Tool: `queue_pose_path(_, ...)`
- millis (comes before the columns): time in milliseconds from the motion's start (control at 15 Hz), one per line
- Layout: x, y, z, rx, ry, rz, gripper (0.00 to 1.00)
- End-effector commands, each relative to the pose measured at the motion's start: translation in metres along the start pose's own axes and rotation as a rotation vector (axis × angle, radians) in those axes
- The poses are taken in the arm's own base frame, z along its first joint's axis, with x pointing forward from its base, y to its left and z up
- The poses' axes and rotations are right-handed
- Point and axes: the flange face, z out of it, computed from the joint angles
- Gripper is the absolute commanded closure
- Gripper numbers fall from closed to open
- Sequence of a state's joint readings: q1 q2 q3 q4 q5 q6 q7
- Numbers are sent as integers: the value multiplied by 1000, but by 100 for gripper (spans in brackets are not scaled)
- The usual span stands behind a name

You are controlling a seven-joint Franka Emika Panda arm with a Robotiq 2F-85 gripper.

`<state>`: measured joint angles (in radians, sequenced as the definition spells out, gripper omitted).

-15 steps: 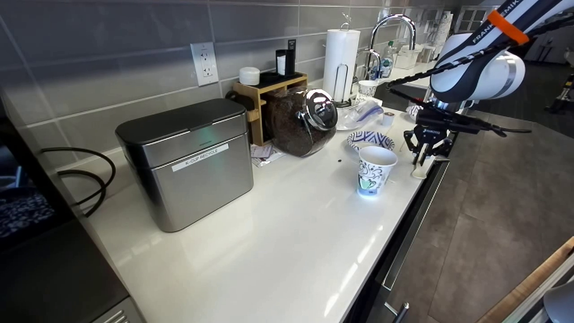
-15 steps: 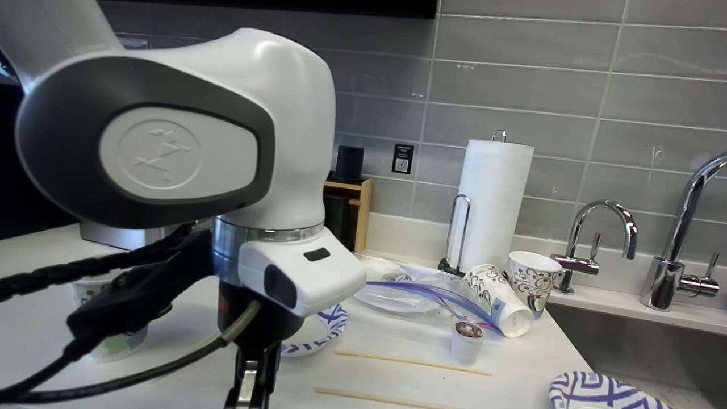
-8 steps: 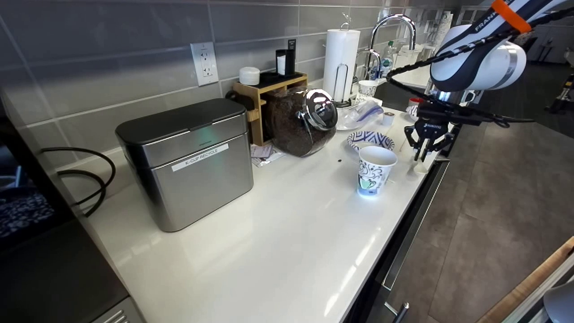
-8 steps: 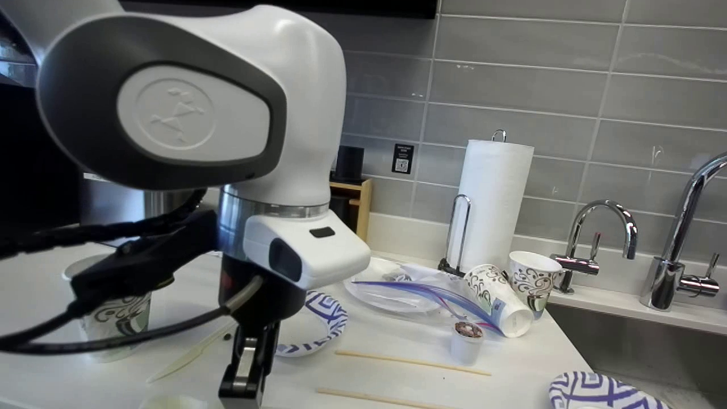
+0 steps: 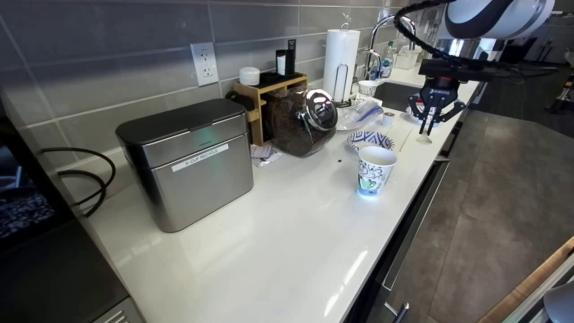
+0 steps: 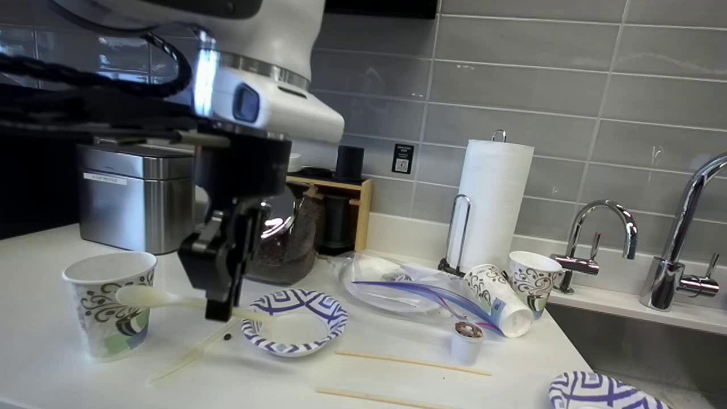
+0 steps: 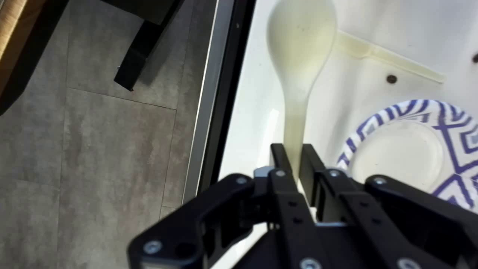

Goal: Scoop up the beans in the coffee cup with the spoon and put them onto the bowl

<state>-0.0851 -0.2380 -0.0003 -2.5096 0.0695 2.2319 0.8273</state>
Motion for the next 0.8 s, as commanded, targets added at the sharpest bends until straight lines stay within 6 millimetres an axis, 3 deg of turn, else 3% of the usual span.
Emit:
queue_pose_path(0, -43, -14, -36, 80, 80, 74, 97)
queue_pose_path(400, -107, -44, -63, 196, 253, 153, 97)
queue_pose_path(733, -142, -48, -59, 131, 414, 74, 97)
